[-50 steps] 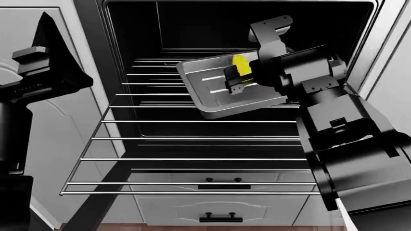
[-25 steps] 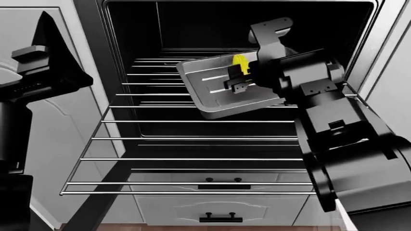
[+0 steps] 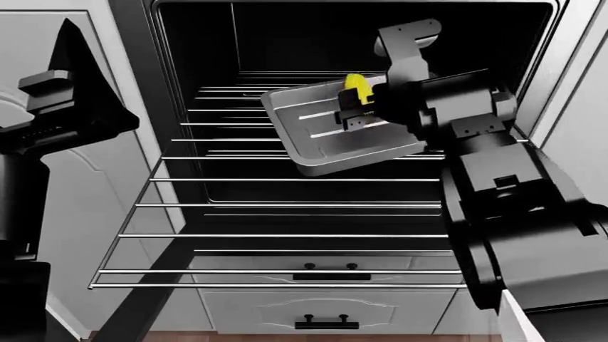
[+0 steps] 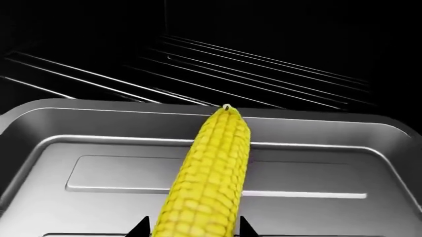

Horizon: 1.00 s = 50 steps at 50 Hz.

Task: Pick the corn from the top rack in the oven and place it on the plate on the counter.

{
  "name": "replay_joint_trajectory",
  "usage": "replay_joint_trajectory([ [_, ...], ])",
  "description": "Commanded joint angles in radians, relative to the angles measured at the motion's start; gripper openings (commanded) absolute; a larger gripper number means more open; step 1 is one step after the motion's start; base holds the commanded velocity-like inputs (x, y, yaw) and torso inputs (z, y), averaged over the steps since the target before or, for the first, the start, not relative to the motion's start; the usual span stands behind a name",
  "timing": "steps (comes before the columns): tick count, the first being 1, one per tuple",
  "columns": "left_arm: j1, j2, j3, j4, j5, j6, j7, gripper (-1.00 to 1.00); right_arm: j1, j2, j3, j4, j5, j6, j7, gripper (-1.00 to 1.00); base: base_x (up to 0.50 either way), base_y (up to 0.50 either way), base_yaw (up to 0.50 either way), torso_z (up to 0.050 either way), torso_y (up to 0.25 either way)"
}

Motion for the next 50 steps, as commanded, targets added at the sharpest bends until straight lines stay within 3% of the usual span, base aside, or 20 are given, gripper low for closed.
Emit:
replay_joint_trajectory([
  [1, -0.004, -0.006, 0.007, 0.002, -0.006, 0.006, -0.009, 1.00, 0.031, 0.004, 0.032, -0.002, -0.024, -0.016, -0.035, -1.00, 0.00, 0.00, 0.00, 0.000, 0.000],
  [5, -0.004, -0.009, 0.008, -0.001, -0.004, 0.009, -0.007, 1.00, 0.037, 0.016, 0.043, -0.010, -0.011, -0.017, -0.044, -1.00, 0.00, 0.00, 0.00, 0.000, 0.000],
  [9, -0.006, -0.012, 0.009, -0.002, -0.006, 0.012, -0.010, 1.00, -0.110, 0.071, 0.066, -0.424, 0.025, 0.220, -0.031, -1.00, 0.00, 0.00, 0.00, 0.000, 0.000],
  [18, -0.004, -0.013, 0.019, 0.001, -0.005, 0.017, -0.013, 1.00, -0.291, 0.127, 0.139, -0.968, 0.103, 0.517, 0.004, -1.00, 0.00, 0.00, 0.00, 0.000, 0.002],
  [31, 0.011, -0.016, 0.023, 0.003, 0.001, 0.031, -0.011, 1.00, -0.395, 0.154, 0.280, -1.423, 0.172, 0.748, 0.059, -1.00, 0.00, 0.00, 0.00, 0.000, 0.000],
  [40, 0.017, -0.021, 0.023, 0.003, -0.004, 0.038, -0.015, 1.00, -0.365, 0.149, 0.360, -1.660, 0.217, 0.900, 0.101, -1.00, 0.00, 0.00, 0.00, 0.000, 0.000],
  [46, 0.017, -0.026, 0.024, 0.003, -0.007, 0.042, -0.016, 1.00, -0.354, 0.266, 0.430, -1.727, 0.806, 0.902, 0.579, -1.00, 0.00, 0.00, 0.00, 0.000, 0.002],
  [50, 0.017, -0.029, 0.026, 0.002, -0.006, 0.045, -0.015, 1.00, -0.352, 0.315, 0.447, -1.785, 1.033, 0.899, 0.784, -1.00, 0.00, 0.00, 0.00, 0.000, 0.000],
])
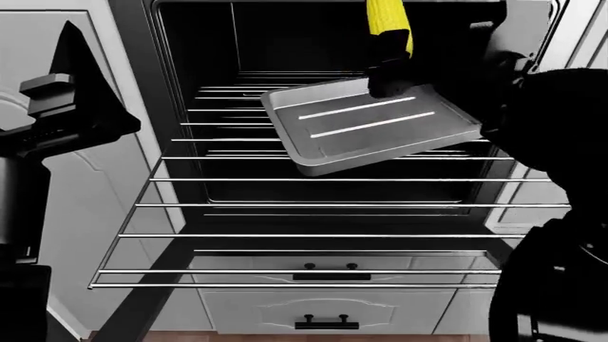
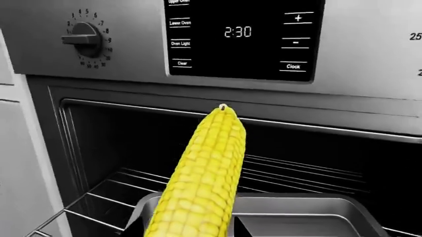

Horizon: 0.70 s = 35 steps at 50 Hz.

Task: Pick the corn from the top rack in the oven and place it on the plate on the counter.

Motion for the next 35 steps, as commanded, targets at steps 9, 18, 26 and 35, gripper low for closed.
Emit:
replay_joint_trajectory([
  [9, 0.012, -0.021, -0.002, -0.022, 0.050, 0.027, 0.032, 1.00, 0.027, 0.213, 0.127, -0.306, 1.014, 0.040, 0.908, -1.00, 0.00, 0.00, 0.00, 0.000, 0.000],
  [18, -0.014, -0.050, -0.016, -0.036, 0.063, 0.028, 0.027, 1.00, 0.042, 0.310, 0.071, -0.354, 1.290, -0.077, 1.159, -1.00, 0.00, 0.00, 0.00, 0.000, 0.000],
  [26, -0.008, -0.048, -0.008, -0.029, 0.063, 0.034, 0.027, 1.00, 0.047, 0.346, 0.053, -0.384, 1.357, -0.133, 1.220, -1.00, 0.00, 0.00, 0.00, 0.000, 0.001],
  [35, -0.005, -0.047, 0.000, -0.026, 0.060, 0.038, 0.022, 1.00, 0.024, 0.356, 0.053, -0.370, 1.306, -0.126, 1.210, -1.00, -0.08, 0.39, 0.00, 0.000, 0.000],
])
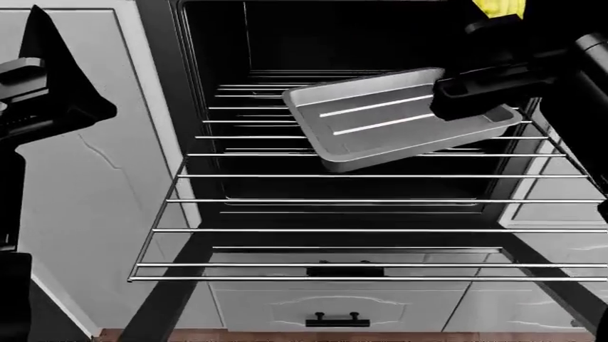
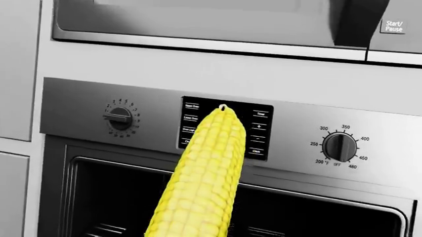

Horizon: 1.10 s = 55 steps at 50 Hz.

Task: Pick the corn from the top rack in the oven and place it on the plate on the counter.

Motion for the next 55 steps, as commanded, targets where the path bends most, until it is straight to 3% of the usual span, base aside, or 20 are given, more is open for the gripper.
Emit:
replay_joint_trajectory([
  [1, 0.001, -0.004, 0.004, 0.001, 0.004, 0.005, -0.003, 1.00, -0.003, 0.034, -0.005, -0.017, 0.057, -0.023, 0.064, -1.00, -0.12, 0.50, 0.00, 0.000, 0.000],
  [55, 0.006, -0.019, 0.030, 0.015, -0.030, 0.028, -0.035, 1.00, -0.026, 0.068, -0.044, -0.048, 0.024, -0.071, 0.016, -1.00, -0.04, 0.48, 0.00, 0.000, 0.000],
])
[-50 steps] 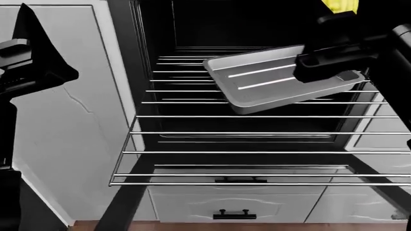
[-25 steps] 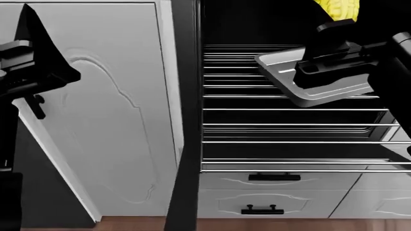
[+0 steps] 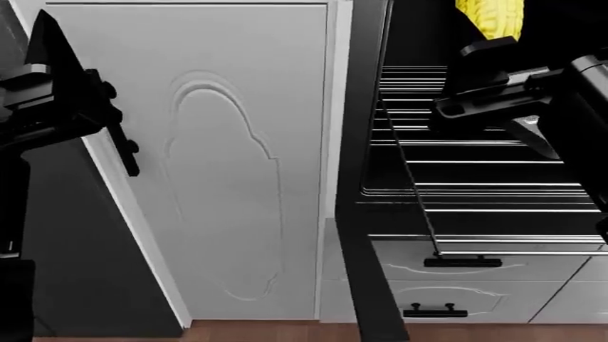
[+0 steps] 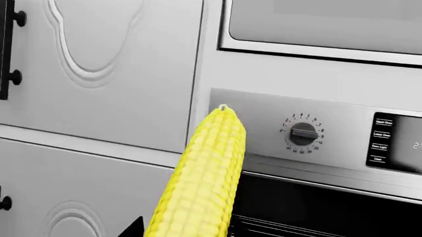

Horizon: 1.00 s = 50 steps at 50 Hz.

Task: Pick the corn from the top rack in the oven and place it on the plate on the counter.

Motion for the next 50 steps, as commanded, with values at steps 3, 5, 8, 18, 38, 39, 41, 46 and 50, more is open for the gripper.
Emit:
replay_joint_trajectory([
  [3, -0.005, -0.002, 0.012, 0.000, -0.003, 0.005, -0.006, 1.00, 0.004, 0.012, 0.000, -0.003, -0.018, -0.003, -0.019, -1.00, 0.00, 0.50, 0.00, 0.000, 0.000],
  [5, -0.004, -0.004, 0.011, 0.000, -0.002, 0.006, -0.006, 1.00, 0.006, 0.013, -0.002, -0.003, -0.021, -0.004, -0.021, -1.00, 0.00, 0.50, 0.00, 0.000, 0.000],
  [8, -0.005, -0.005, 0.012, 0.000, -0.006, 0.007, -0.009, 1.00, 0.007, 0.014, -0.006, -0.003, -0.023, -0.006, -0.023, -1.00, 0.00, 0.50, 0.00, 0.000, 0.000],
  [18, 0.006, -0.009, 0.013, 0.001, -0.001, 0.017, -0.005, 1.00, 0.002, 0.015, -0.015, -0.008, -0.034, -0.013, -0.031, -1.00, 0.00, 0.50, 0.00, 0.000, 0.001],
  [38, 0.012, -0.013, 0.022, 0.000, 0.001, 0.030, -0.007, 1.00, -0.002, 0.026, -0.023, -0.014, -0.041, -0.030, -0.046, -1.00, 0.00, 0.50, 0.00, 0.000, 0.001],
  [39, 0.011, -0.014, 0.022, 0.000, 0.000, 0.030, -0.009, 1.00, -0.003, 0.027, -0.024, -0.013, -0.041, -0.031, -0.046, -1.00, 0.00, 0.50, 0.00, 0.000, 0.000],
  [41, 0.008, -0.016, 0.022, 0.000, -0.005, 0.029, -0.012, 1.00, -0.004, 0.027, -0.024, -0.013, -0.039, -0.035, -0.046, -1.00, 0.00, 0.50, 0.00, 0.000, 0.000],
  [46, 0.005, -0.018, 0.026, 0.000, -0.007, 0.030, -0.014, 1.00, 0.000, 0.031, -0.028, -0.014, -0.041, -0.039, -0.044, -1.00, 0.00, 0.50, 0.00, 0.000, 0.000],
  [50, 0.004, -0.021, 0.027, 0.000, -0.010, 0.031, -0.017, 1.00, 0.001, 0.034, -0.034, -0.015, -0.044, -0.041, -0.042, -1.00, 0.00, 0.50, 0.00, 0.000, 0.000],
])
